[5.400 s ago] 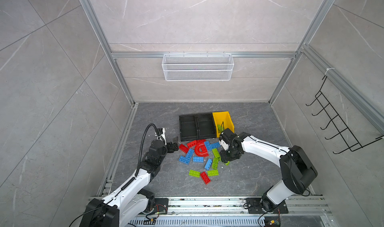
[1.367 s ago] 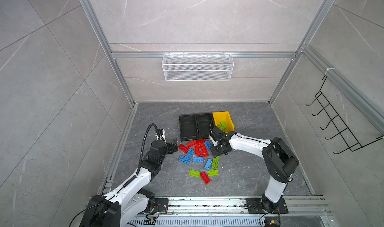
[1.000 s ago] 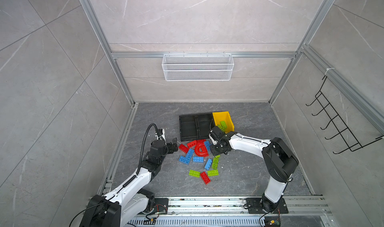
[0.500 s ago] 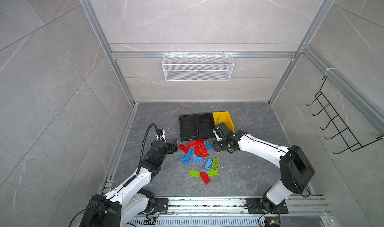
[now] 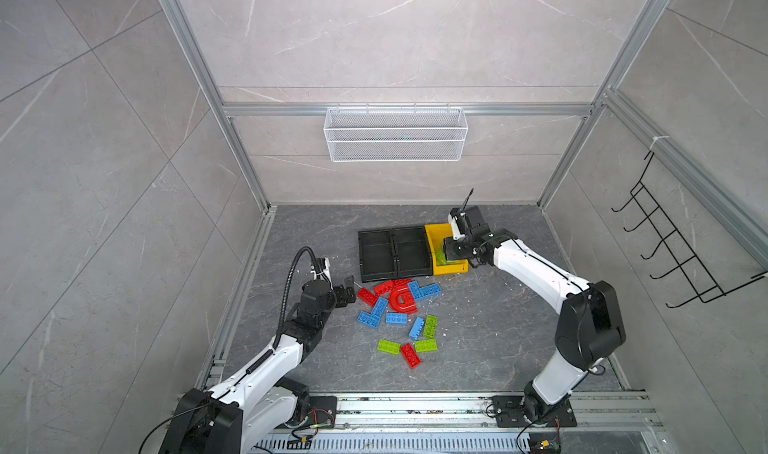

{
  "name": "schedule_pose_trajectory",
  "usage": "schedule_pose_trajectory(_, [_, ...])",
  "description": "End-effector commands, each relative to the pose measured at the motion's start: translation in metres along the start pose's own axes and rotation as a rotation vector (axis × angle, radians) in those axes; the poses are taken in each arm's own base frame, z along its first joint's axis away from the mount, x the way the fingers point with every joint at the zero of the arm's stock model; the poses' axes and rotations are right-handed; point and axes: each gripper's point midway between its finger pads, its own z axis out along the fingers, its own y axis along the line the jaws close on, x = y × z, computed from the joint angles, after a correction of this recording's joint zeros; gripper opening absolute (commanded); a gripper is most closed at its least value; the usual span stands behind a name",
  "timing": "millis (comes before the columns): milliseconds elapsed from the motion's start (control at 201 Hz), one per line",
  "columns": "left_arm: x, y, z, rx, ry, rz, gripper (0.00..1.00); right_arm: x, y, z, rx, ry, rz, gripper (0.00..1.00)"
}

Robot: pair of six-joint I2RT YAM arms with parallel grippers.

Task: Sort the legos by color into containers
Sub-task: 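Carry the green brick over the yellow bin and release it, then move the right gripper down to a lime-green brick in the pile and grasp it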

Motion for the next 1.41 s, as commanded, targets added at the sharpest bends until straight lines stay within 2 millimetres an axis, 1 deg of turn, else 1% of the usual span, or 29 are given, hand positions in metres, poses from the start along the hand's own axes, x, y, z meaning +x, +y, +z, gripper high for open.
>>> schedule_pose_trajectory(0, [-0.026,-0.005,-0.005,0.007,-0.074,-0.017,1.00,-0.017,0.000,0.011,-0.007,-0.020,-0.020,0.32])
schedule_pose_trajectory(124, [-0.026,-0.005,-0.005,0.009,-0.073,-0.021,1.00,-0.030,-0.007,0.024,0.004,-0.039,0.001,0.33])
schedule_pose_trajectory(279, [-0.026,-0.003,-0.005,0.001,-0.074,-0.019,1.00,-0.033,-0.016,0.045,0.009,-0.029,0.019,0.34])
schedule_pose_trajectory(358, [-0.026,-0.001,-0.006,-0.010,-0.079,-0.025,1.00,-0.033,-0.019,0.052,0.002,-0.023,0.033,0.37])
schedule_pose_trajectory(413, [-0.026,0.000,-0.006,-0.015,-0.081,-0.029,1.00,-0.033,-0.021,0.054,0.000,-0.024,0.038,0.41])
schedule_pose_trajectory(483, [-0.026,0.001,-0.006,-0.020,-0.083,-0.033,1.00,-0.036,-0.022,0.053,-0.002,-0.028,0.042,0.47])
schedule_pose_trajectory(592, [-0.025,0.000,-0.006,-0.014,-0.079,-0.032,1.00,-0.040,-0.021,0.045,-0.006,-0.044,0.041,0.56])
schedule_pose_trajectory(657, [-0.026,0.000,-0.006,-0.013,-0.080,-0.032,1.00,-0.042,-0.019,0.037,-0.018,-0.051,0.043,0.58])
schedule_pose_trajectory(737, [-0.026,0.000,-0.006,-0.012,-0.080,-0.030,1.00,-0.035,-0.016,0.023,-0.040,-0.043,0.043,0.58])
schedule_pose_trajectory(801, [-0.027,-0.001,-0.007,-0.008,-0.084,-0.031,1.00,-0.025,-0.010,0.011,-0.068,-0.033,0.049,0.59])
schedule_pose_trajectory(881, [-0.027,-0.001,-0.007,-0.007,-0.085,-0.034,1.00,-0.003,0.001,-0.005,-0.105,-0.002,0.055,0.59])
schedule_pose_trajectory(975, [-0.027,-0.002,-0.007,-0.002,-0.085,-0.033,1.00,0.038,0.017,-0.022,-0.098,0.066,0.021,0.60])
schedule_pose_trajectory(985, [-0.027,-0.002,-0.007,-0.004,-0.084,-0.033,1.00,0.039,0.018,-0.023,-0.099,0.067,0.019,0.60])
schedule_pose_trajectory(1085, [-0.027,-0.002,-0.008,0.000,-0.085,-0.034,1.00,0.086,0.037,-0.037,-0.112,0.140,-0.004,0.60])
schedule_pose_trajectory(1155, [-0.028,-0.003,-0.009,0.004,-0.088,-0.036,1.00,0.115,0.044,-0.045,-0.121,0.189,-0.008,0.60])
schedule_pose_trajectory(1259, [-0.030,-0.003,-0.011,0.004,-0.093,-0.038,1.00,0.141,0.044,-0.054,-0.105,0.231,-0.001,0.60])
schedule_pose_trajectory(1324, [-0.030,-0.004,-0.011,0.008,-0.098,-0.040,1.00,0.154,0.049,-0.055,-0.123,0.254,0.015,0.59])
schedule_pose_trajectory(1408, [-0.030,-0.003,-0.011,0.005,-0.096,-0.039,1.00,0.172,0.061,-0.053,-0.145,0.289,0.007,0.59])
